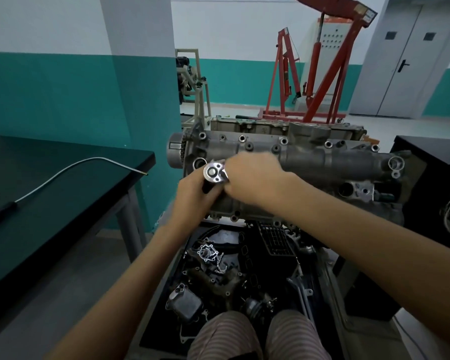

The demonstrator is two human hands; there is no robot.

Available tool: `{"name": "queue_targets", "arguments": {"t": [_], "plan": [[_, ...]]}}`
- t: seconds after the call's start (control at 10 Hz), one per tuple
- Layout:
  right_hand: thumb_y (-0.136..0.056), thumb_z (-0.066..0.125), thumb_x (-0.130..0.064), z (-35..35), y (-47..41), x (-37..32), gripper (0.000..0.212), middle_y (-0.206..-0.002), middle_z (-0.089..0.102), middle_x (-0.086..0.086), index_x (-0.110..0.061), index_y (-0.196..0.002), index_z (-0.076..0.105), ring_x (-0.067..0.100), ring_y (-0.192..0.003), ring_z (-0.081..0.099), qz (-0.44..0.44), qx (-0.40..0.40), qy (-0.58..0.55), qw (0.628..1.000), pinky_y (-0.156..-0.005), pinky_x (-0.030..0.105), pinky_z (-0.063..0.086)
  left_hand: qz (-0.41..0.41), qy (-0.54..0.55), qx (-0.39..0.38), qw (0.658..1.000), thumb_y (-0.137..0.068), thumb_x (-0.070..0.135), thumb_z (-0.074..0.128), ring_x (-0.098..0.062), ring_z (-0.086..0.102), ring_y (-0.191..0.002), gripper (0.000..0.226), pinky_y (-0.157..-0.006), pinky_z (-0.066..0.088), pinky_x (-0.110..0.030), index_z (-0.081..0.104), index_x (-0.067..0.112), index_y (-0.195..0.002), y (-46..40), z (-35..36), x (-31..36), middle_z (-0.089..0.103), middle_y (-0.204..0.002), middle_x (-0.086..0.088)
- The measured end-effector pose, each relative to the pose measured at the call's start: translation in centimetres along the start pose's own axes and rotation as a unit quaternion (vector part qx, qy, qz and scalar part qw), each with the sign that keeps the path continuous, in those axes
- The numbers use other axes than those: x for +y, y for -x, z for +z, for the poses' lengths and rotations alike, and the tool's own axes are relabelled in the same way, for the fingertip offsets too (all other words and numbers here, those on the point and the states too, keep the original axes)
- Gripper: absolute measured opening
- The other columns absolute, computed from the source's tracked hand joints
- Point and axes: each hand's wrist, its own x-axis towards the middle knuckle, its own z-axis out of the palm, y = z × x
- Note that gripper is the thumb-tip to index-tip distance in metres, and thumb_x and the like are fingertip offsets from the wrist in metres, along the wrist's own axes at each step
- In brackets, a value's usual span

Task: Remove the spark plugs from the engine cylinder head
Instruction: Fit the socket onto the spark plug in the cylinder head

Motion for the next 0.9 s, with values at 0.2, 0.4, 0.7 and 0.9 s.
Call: {"name": "queue_targets", "arguments": {"t": [0.2, 0.4, 0.7, 0.9], "plan": [[-0.086, 0.05, -0.032, 1.1, 0.1, -1.3, 0.026, -0.066, 0.042, -0.003, -0.017, -0.068, 0.039, 0.018, -0.062, 0.044, -0.018, 0.093, -0.054, 0.994, -0.057, 0.025, 0.035, -0.043, -0.022, 0.059, 0.997, -0.072, -0.012, 0.056, 0.007, 0.044, -0.047, 0.045, -0.048, 0.033, -0.009, 0.042, 0.028, -0.056, 0.6, 0.5, -0.4, 0.046, -0.048, 0.018], [-0.093, 0.043, -0.048, 2.0, 0.6, -1.6, 0.044, -0.047, 0.044, 0.002, -0.013, -0.065, 0.041, 0.014, -0.041, 0.045, 0.064, -0.194, -0.58, 0.788, -0.045, 0.024, 0.042, -0.15, 0.072, 0.031, 0.986, -0.083, 0.003, 0.049, 0.007, 0.048, -0.044, 0.021, -0.04, 0.042, -0.013, 0.055, 0.019, -0.072, 0.9, 1.3, 0.2, 0.056, -0.049, 0.011], [-0.087, 0.041, -0.059, 2.2, 0.0, -1.0, 0.048, -0.057, 0.044, -0.004, -0.019, -0.061, 0.043, 0.012, -0.049, 0.044, 0.006, 0.045, -0.264, 0.964, -0.047, 0.024, 0.038, -0.028, -0.005, -0.01, 1.0, -0.075, -0.01, 0.05, 0.011, 0.048, -0.044, 0.053, -0.043, 0.032, -0.002, 0.04, 0.037, -0.055, 0.5, 0.0, -1.0, 0.052, -0.044, 0.021], [-0.094, 0.03, -0.056, 2.9, 0.1, -2.3, 0.057, -0.055, 0.047, 0.004, -0.011, -0.062, 0.047, 0.015, -0.05, 0.047, 0.077, -0.117, -0.603, 0.786, -0.053, 0.023, 0.045, -0.073, 0.004, 0.045, 0.996, -0.084, 0.011, 0.05, 0.001, 0.042, -0.037, 0.029, -0.039, 0.03, -0.007, 0.048, 0.024, -0.058, 0.9, 1.0, -0.7, 0.039, -0.041, 0.017]]}}
